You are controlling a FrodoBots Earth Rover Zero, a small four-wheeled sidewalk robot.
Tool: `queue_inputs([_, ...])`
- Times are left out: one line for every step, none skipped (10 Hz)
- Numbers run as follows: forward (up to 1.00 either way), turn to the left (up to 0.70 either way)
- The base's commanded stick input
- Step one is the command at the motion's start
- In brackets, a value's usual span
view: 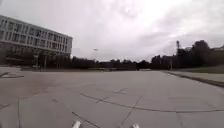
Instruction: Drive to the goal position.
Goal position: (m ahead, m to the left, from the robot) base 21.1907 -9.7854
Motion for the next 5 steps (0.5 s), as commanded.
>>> queue_inputs([0.70, 0.00])
queue_inputs([0.70, 0.00])
queue_inputs([0.70, 0.00])
queue_inputs([0.70, 0.00])
queue_inputs([0.70, 0.00])
